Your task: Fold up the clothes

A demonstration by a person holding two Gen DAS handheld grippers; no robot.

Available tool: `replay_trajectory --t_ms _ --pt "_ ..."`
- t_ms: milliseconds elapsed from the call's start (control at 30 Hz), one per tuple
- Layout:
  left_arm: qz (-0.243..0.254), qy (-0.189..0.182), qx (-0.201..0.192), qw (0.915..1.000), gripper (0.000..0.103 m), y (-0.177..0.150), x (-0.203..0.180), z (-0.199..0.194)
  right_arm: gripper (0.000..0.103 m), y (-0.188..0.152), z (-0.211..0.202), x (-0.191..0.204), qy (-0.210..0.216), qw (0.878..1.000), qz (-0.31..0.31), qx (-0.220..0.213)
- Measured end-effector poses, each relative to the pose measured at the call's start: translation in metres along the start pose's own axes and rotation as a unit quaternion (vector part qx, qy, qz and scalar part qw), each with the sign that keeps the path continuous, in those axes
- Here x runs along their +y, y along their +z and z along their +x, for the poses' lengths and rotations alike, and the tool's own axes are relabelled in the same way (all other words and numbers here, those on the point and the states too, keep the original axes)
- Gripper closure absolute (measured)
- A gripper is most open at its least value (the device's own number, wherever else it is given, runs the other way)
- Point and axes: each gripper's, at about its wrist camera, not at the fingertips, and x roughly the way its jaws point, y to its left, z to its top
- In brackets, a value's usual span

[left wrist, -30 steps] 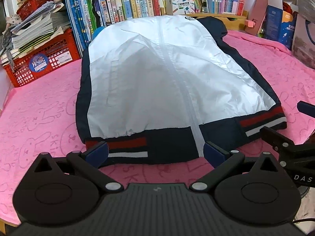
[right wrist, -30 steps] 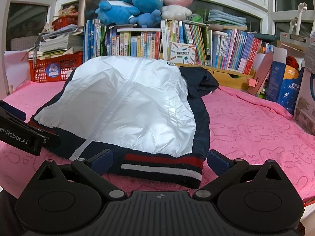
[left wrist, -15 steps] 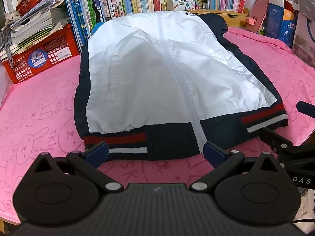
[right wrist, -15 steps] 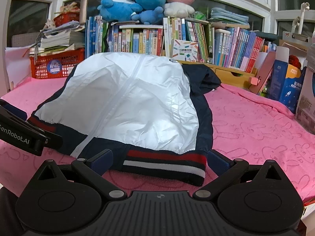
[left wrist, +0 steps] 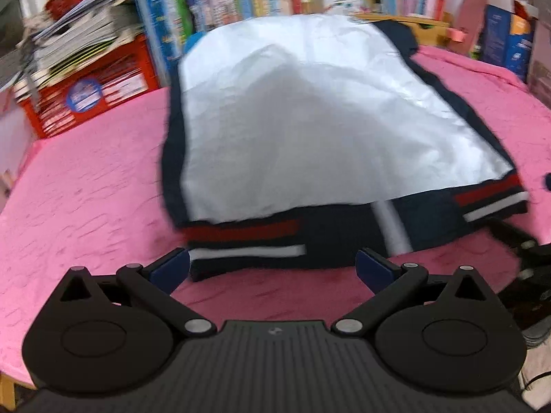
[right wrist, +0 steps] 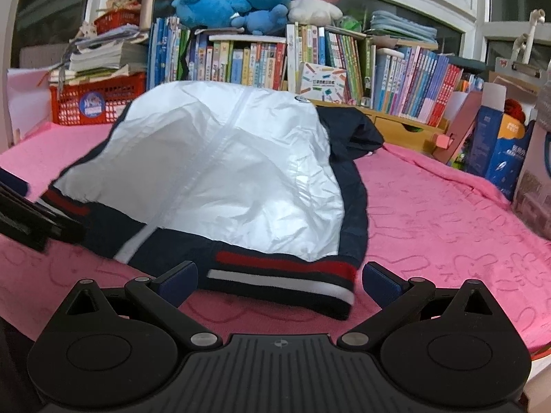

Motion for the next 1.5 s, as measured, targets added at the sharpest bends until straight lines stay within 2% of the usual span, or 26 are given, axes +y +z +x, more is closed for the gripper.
replay_trajectory --t_ms 233,433,500,633,800,933,1100,1200,1300,1367,1500 --pt "-0.012 0.017 0.026 0.9994 0.000 -0.021 0.028 0.009 0.000 -0.007 0.014 0.002 -0.005 1.000 -0.009 0.009" --pt "-0.034 0.034 0.013 0.9988 0.000 -0.012 0.038 0.022 0.000 -0.013 0.020 -0.002 -0.016 1.000 -0.018 0.009" --pt "-0.044 0.052 0.009 0.9976 0.000 -0.006 0.044 0.028 0.000 -0.015 0.019 -0.006 -0.023 0.999 -0.023 0.005" --pt "-0.071 0.037 0.010 0.9967 0.000 -0.003 0.057 0.029 0.000 -0.018 0.016 -0.014 -0.039 0.999 -0.031 -0.004" --pt "-0.054 0.074 -0.005 0.9958 0.000 -0.008 0.053 0.016 0.000 -0.022 0.012 -0.025 -0.057 0.997 -0.042 -0.015" --pt "-0.061 0.088 -0.006 0.9943 0.000 -0.002 0.059 0.025 0.000 -0.026 0.009 -0.033 -0.072 0.996 -0.050 -0.023" --pt "-0.077 0.099 -0.009 0.9921 0.000 0.008 0.061 0.038 0.000 -0.023 0.017 -0.019 -0.091 0.993 -0.068 -0.022" --pt "-0.073 0.123 -0.023 0.9895 0.000 0.011 0.061 0.037 0.000 -0.018 0.021 -0.028 -0.137 0.988 -0.071 -0.027" --pt "-0.077 0.128 -0.024 0.9885 0.000 0.013 0.064 0.039 0.000 -0.013 0.028 -0.047 -0.214 0.975 -0.059 -0.021" --pt "-0.075 0.132 -0.026 0.9881 0.000 0.013 0.062 0.038 0.000 -0.014 0.025 -0.054 -0.232 0.970 -0.065 -0.013" --pt "-0.062 0.141 -0.028 0.9877 0.000 0.016 0.049 0.045 0.000 -0.018 0.000 -0.045 -0.071 0.996 -0.048 -0.027"
